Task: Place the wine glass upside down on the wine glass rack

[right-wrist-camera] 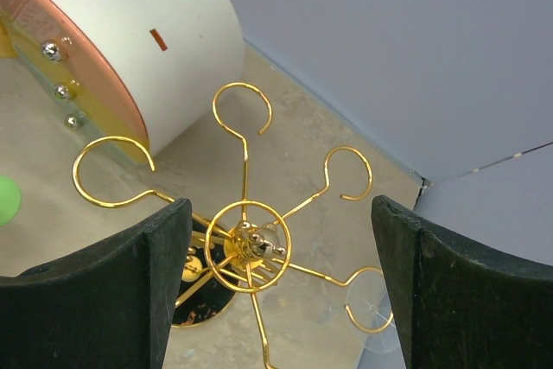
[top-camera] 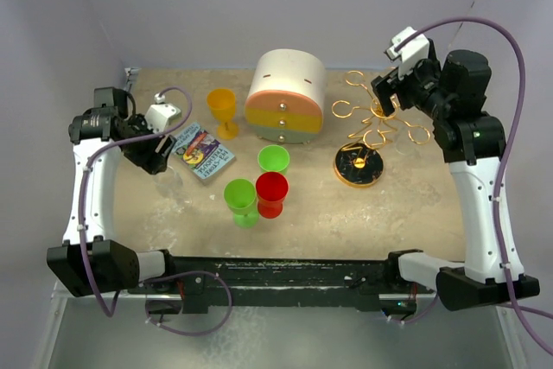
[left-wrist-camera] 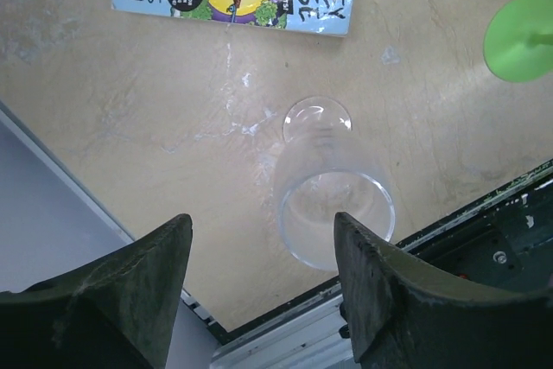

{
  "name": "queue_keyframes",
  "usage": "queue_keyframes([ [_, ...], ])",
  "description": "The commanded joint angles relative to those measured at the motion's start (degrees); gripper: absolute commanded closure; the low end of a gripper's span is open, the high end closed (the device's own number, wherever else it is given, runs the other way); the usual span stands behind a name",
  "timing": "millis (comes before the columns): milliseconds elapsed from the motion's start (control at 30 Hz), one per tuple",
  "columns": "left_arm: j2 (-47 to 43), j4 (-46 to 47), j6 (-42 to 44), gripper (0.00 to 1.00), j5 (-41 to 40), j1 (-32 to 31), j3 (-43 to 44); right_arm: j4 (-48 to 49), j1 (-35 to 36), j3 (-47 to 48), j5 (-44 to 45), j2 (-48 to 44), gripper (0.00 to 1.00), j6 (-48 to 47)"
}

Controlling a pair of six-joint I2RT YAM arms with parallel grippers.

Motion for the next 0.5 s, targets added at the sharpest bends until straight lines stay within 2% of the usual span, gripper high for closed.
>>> queue_keyframes([
  [0,-0.34,-1.44,2.97,0.33,-0.71,0.32,-0.98,2.79,0.33,1.19,-1.74,-0.29,0.14,1.19],
  [200,1.04,-1.18,3.22,0.47,-0.89,0.30,-1.70,3.10,0.40,0.30,-1.00,-0.65,0.14,0.92],
  [467,1.91,0.22,3.86,0.51,-0.82,0.22,-3.69,3.55,0.40,-1.16,-0.57,-1.24,0.13,0.61],
])
